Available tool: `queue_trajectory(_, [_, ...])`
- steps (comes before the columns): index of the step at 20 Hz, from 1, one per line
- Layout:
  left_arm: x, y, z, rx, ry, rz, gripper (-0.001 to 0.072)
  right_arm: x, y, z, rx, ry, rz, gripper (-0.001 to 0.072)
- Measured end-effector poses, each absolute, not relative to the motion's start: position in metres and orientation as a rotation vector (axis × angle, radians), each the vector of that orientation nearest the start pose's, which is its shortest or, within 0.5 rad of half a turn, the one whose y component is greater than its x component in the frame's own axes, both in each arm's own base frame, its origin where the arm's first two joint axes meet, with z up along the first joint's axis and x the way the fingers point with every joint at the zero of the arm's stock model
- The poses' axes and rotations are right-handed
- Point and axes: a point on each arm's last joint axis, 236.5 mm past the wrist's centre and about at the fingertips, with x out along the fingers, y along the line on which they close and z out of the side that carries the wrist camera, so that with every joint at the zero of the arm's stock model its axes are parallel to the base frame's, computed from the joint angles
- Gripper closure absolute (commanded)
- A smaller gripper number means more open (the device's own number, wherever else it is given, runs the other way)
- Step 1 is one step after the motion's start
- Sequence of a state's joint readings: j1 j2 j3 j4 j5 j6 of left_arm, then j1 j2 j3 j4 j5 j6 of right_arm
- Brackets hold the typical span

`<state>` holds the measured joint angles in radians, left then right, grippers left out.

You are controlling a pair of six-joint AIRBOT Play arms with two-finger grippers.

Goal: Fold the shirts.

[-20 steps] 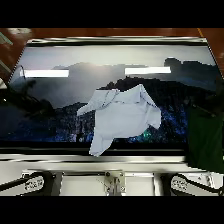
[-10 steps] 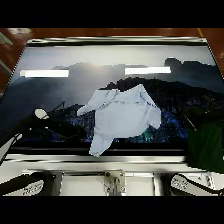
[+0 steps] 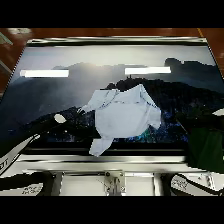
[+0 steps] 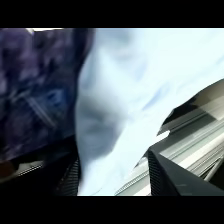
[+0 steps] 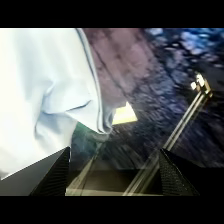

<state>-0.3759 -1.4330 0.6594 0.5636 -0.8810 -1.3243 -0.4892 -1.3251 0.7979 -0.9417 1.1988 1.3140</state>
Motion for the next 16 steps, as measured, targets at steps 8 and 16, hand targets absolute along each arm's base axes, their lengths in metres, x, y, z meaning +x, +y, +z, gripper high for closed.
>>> queue_trajectory(8, [0.242,-0.271,-0.118,-0.636,1.570,-0.526,0.0668,0.332,0.029,-0.103,0.721,1.363,0.048,0.0043])
queue_trajectory(16, [0.270,-0.276,-0.090,-0.598,1.462,-0.588,0.0673,0.338,0.050,-0.117,0.742,1.390,0.040,0.0650])
